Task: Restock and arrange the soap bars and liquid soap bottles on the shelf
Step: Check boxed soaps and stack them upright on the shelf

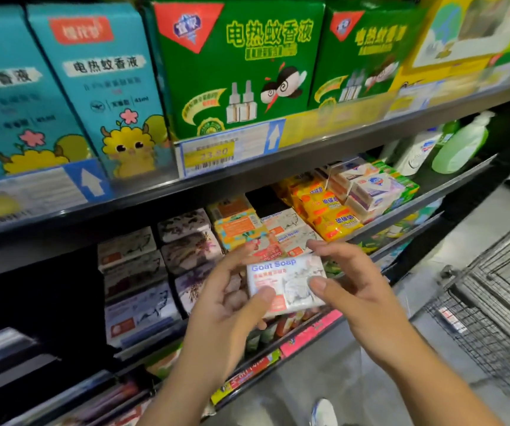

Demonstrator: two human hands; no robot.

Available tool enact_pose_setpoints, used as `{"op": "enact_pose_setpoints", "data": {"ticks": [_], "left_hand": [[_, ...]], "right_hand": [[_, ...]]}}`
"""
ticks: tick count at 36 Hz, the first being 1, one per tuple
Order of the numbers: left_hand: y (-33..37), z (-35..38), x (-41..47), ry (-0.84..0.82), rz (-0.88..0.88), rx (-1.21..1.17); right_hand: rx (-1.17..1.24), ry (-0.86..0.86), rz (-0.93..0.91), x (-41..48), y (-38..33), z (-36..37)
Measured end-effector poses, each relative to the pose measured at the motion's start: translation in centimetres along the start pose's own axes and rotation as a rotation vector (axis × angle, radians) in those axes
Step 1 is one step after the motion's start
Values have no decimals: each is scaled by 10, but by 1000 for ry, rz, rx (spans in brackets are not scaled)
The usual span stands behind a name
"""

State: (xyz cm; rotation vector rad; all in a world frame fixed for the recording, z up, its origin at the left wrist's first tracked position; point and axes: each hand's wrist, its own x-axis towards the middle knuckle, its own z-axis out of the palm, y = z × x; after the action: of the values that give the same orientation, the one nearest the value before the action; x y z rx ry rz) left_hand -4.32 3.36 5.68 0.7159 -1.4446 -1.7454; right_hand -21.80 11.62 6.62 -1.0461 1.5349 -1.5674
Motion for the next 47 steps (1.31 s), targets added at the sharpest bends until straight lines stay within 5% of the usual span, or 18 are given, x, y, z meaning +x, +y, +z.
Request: {"op": "enact_pose_setpoints", "data": {"ticks": [5,12,18,25,30,47], "left_hand": [[-19,6,6,-92,-59,44],[-12,38,31,-62,-145,275],[-7,94,53,-48,-149,333],[-23,181,94,50,-175,233],[-36,224,116,-55,-232,166],[-42,293,148,211,102,374]], "right_hand": [[52,-6,52,11,5,-21],[222,-463,200,24,22,-92],[-53,-303,56,60,13,-143],[2,-228,0,84,22,-206],[-54,-119,32,105,33,-255],[-191,-399,55,134,50,-310]]}}
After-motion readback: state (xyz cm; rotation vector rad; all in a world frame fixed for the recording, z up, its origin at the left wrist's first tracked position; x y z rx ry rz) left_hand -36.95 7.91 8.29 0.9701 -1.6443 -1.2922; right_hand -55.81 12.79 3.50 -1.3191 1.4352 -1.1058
